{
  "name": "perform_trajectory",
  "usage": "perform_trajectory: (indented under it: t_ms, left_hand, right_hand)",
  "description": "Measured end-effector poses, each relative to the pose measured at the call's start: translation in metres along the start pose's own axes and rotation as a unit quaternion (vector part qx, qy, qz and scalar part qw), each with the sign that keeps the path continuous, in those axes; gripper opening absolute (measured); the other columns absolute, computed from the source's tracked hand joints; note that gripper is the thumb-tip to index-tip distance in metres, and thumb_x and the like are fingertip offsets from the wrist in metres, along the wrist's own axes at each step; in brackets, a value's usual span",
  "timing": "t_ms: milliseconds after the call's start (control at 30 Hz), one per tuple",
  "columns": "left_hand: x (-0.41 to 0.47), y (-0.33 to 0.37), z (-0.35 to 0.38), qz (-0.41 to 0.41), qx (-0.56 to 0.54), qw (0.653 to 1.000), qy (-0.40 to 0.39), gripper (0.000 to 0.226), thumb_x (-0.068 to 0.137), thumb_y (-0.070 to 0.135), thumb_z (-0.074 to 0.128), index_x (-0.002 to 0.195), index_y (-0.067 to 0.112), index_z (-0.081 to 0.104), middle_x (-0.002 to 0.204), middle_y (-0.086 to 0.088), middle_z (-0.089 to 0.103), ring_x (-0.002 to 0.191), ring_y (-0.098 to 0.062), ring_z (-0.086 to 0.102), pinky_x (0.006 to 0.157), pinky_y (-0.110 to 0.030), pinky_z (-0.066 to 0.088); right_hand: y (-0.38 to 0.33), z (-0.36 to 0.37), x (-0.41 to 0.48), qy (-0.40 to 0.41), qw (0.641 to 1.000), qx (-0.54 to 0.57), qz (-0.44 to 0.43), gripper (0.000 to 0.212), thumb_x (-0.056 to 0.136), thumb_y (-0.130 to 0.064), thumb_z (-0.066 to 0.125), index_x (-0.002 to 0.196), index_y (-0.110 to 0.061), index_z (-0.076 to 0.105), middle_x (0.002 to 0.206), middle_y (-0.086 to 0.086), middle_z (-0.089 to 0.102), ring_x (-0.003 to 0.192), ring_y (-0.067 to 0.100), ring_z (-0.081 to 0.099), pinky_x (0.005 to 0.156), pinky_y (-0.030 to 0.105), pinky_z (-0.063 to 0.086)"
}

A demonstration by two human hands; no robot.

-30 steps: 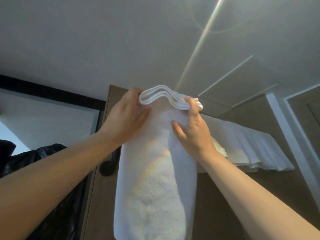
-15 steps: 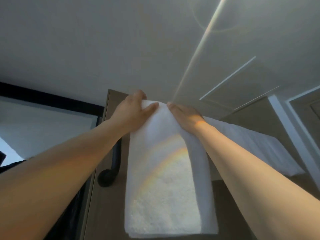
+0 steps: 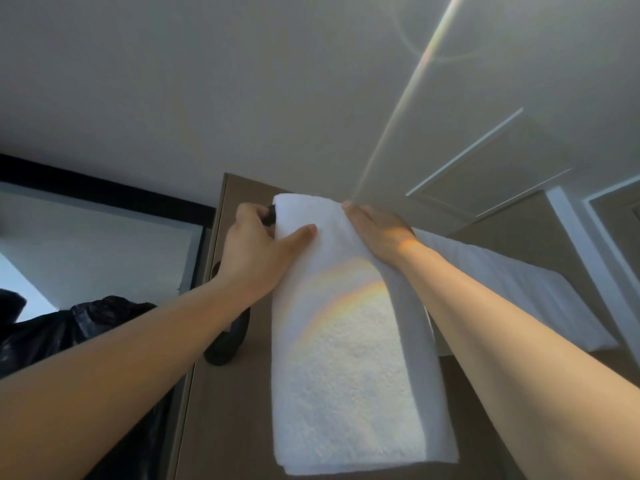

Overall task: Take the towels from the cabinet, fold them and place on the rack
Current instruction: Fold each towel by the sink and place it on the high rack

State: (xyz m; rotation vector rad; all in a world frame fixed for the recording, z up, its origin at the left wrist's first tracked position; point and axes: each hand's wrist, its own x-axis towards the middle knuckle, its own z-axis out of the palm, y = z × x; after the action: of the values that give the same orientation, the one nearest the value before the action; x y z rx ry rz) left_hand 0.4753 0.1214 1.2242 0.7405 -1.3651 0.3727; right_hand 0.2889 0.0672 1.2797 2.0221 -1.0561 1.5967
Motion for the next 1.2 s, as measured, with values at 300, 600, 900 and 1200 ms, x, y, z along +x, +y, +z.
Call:
perform_trajectory:
  t_ms: [300,600,900,1200]
  left_hand:
    - [0.004,0.008,0.005,0.006,-0.038,0.999,0.035,0.056,0.077,0.034,0.078,0.116,0.026,0.039,0.110,0.002,0.059,0.080,-0.002,0.053,0.057,-0.014,0.035]
    - [0.003,0.009,0.004,0.017,-0.028,0.999,0.039,0.058,0.078,0.034,0.077,0.124,0.023,0.042,0.097,0.006,0.058,0.077,-0.001,0.054,0.055,-0.013,0.035]
    - [0.003,0.013,0.001,0.038,-0.008,0.998,0.042,0.048,0.079,0.034,0.076,0.114,0.026,0.043,0.085,0.011,0.056,0.072,-0.001,0.054,0.052,-0.012,0.035]
    - [0.041,0.025,0.007,0.029,-0.023,0.994,0.099,0.051,0.075,0.036,0.080,0.109,0.024,0.043,0.089,0.008,0.053,0.073,0.000,0.048,0.056,-0.015,0.033]
  right_hand:
    - [0.023,-0.027,-0.051,0.053,0.998,0.044,-0.007,0.060,0.099,-0.049,0.044,0.147,-0.013,0.037,0.149,0.008,0.043,0.137,0.023,0.038,0.094,0.025,0.029]
    - [0.058,-0.024,-0.083,0.058,0.979,0.154,0.119,0.036,0.100,-0.040,0.046,0.076,-0.012,0.047,0.069,0.004,0.049,0.063,0.018,0.045,0.060,0.030,0.033]
    - [0.043,-0.015,-0.063,-0.025,0.895,0.392,0.210,0.068,0.096,-0.044,0.057,0.139,0.008,0.042,0.137,0.015,0.054,0.124,0.035,0.054,0.102,0.042,0.043]
    - [0.025,-0.027,-0.015,0.176,0.946,0.249,0.111,0.053,0.093,-0.030,0.065,0.055,-0.019,0.029,0.054,-0.001,0.028,0.052,0.016,0.027,0.047,0.031,0.021]
